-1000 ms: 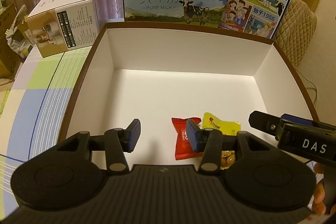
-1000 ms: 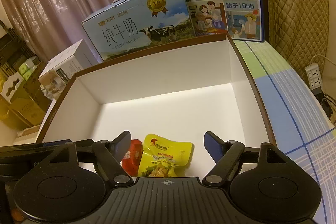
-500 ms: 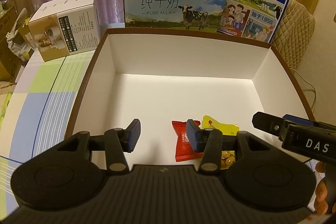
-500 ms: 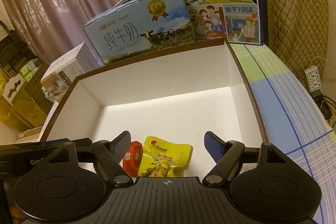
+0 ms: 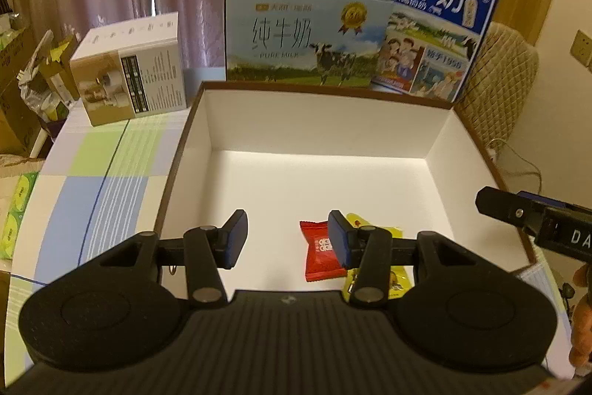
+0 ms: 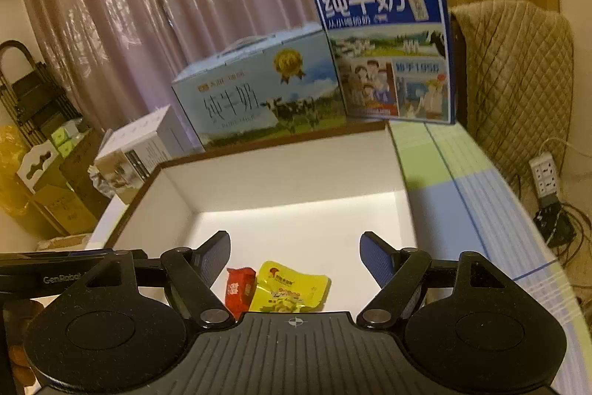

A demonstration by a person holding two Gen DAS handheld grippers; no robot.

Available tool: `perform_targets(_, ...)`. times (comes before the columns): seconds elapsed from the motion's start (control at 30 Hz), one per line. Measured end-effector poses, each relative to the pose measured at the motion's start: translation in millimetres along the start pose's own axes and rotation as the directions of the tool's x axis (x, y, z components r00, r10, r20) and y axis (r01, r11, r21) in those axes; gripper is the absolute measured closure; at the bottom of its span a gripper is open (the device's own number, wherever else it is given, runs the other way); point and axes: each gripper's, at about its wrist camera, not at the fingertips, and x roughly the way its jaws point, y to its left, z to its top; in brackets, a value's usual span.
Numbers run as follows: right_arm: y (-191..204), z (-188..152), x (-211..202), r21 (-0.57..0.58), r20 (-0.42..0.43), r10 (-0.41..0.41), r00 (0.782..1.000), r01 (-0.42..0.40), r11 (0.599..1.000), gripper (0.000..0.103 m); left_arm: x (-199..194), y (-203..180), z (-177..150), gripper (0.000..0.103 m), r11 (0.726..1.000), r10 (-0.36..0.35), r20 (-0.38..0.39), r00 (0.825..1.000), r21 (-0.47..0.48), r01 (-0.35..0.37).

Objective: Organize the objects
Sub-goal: 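Open the left tool to drop the red packet while the right tool releases the yellow pouch, then withdraw both tools from the box toward the remaining items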

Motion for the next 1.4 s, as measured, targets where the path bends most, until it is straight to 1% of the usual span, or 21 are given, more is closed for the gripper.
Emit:
perform_targets(0.13, 1, 2, -20, -0.015, 0.027, 0.010, 1.000, -0.010, 1.000, 0.029, -19, -2, -5, 0.060, 1.000, -0.012, 0.022, 1.000, 0.018, 0.011)
perform_targets(0.3, 7, -1, -39, -0.037, 0.042, 0.030, 0.999, -0.028, 0.999, 0.029, -41, -1, -19, 0.060, 0.999, -0.032, 0.028, 0.999, 0.026, 0.031)
perform_targets(0.4, 12, -10, -52, -0.061, 0.037, 0.040, 0.999, -0.038, 0.997, 0.029, -55, 2, -27, 0.057, 0.999, -0.027, 0.040, 0.999, 0.032, 0.026)
perform_targets(0.47, 14, -17, -58, -0.077, 0.024, 0.045, 0.999, -0.043, 0.996, 0.029, -63, 5, -32, 0.052, 0.999, -0.023, 0.047, 0.999, 0.028, 0.022)
perform_targets(0.7, 21, -45, -76, -0.124, -0.026, 0.044, 0.999, -0.047, 0.991, 0.029, -83, 13, -53, 0.052, 0.999, -0.013, 0.045, 0.999, 0.031, 0.012)
perform_targets(1.03, 11, -68, -88, -0.140, -0.075, 0.032, 0.997, -0.042, 0.989, 0.029, -93, 29, -79, 0.051, 0.998, 0.005, 0.016, 1.000, 0.070, -0.006)
perform_targets(1.17, 0, -72, -87, -0.133, -0.092, 0.015, 0.996, -0.027, 0.991, 0.029, -92, 38, -89, 0.051, 0.996, 0.015, 0.000, 1.000, 0.091, -0.015)
perform_targets(1.4, -14, -79, -85, -0.136, -0.121, -0.025, 0.992, 0.009, 0.991, 0.029, -87, 58, -103, 0.050, 0.995, 0.033, -0.035, 0.999, 0.096, -0.029)
